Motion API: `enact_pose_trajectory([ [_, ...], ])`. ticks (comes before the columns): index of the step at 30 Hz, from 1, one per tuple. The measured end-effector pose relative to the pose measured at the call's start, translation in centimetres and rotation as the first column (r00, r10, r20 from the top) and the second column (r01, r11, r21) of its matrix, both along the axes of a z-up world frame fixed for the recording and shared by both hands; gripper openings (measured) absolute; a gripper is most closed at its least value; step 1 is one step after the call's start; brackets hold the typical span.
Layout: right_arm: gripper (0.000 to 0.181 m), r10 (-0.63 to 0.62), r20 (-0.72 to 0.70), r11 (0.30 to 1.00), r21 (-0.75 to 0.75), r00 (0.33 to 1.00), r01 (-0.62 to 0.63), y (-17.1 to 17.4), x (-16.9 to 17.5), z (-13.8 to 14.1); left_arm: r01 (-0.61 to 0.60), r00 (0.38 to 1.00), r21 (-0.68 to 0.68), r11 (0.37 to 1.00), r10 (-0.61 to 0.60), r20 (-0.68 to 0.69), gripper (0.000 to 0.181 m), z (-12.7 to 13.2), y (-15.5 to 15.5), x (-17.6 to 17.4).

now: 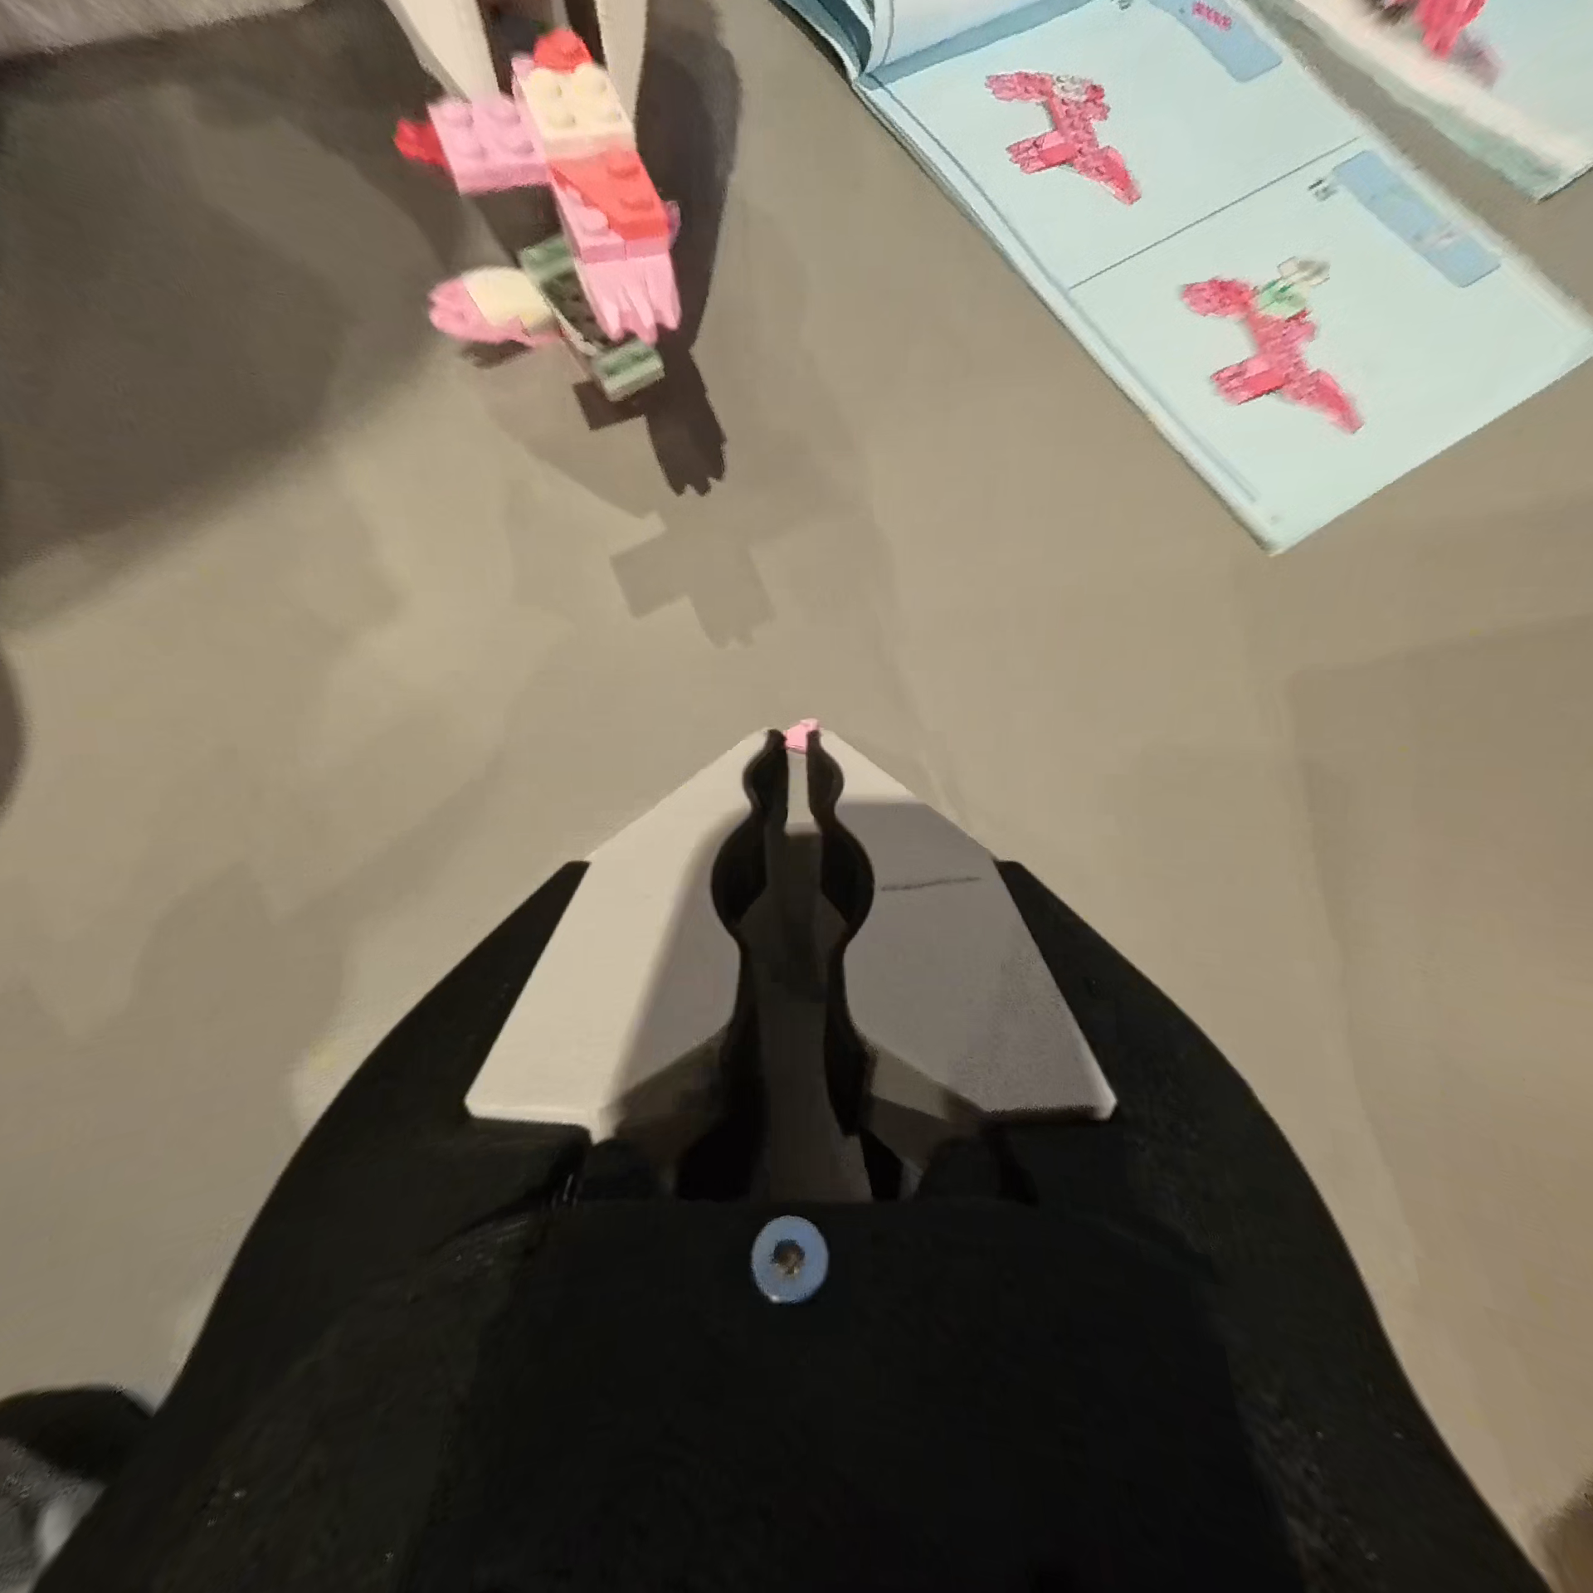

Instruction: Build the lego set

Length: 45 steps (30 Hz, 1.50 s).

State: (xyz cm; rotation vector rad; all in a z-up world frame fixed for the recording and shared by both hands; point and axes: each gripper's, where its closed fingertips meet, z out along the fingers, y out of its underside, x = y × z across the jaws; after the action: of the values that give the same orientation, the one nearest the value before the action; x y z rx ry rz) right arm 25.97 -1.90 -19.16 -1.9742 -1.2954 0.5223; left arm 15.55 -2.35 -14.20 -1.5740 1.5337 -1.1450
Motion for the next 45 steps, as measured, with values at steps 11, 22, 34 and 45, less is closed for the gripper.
enact_pose_trajectory([
  [11, 0.001, 0.207, 0.640, 0.905, 0.163, 0.740, -0.394, 0.7, 1.0, 0.4, -0.019, 0.999, 0.015, 1.000, 0.019, 0.028, 0.016, 0.9, 0.3, -0.3],
  [22, 0.016, 0.008, 0.024, 0.989, -0.147, 1.000, -0.005, -0.1, -0.3, -0.2, -0.003, 1.000, 0.047, 0.999, 0.002, 0.029, 0.016, 1.2, -0.3, -0.2],
  [34, 0.016, -0.047, 0.049, 0.994, -0.094, 0.998, 0.052, 0.0, 0.2, -0.3, 0.002, 1.000, 0.049, 0.999, -0.003, 0.021, 0.016, 1.1, -0.4, -0.1],
  [45, 0.004, -0.111, 0.013, 0.990, -0.091, 0.994, 0.112, 0.4, 0.6, -0.3, 0.012, 1.000, 0.044, 0.999, -0.013, 0.010, 0.016, 0.8, -0.6, 0.0],
])
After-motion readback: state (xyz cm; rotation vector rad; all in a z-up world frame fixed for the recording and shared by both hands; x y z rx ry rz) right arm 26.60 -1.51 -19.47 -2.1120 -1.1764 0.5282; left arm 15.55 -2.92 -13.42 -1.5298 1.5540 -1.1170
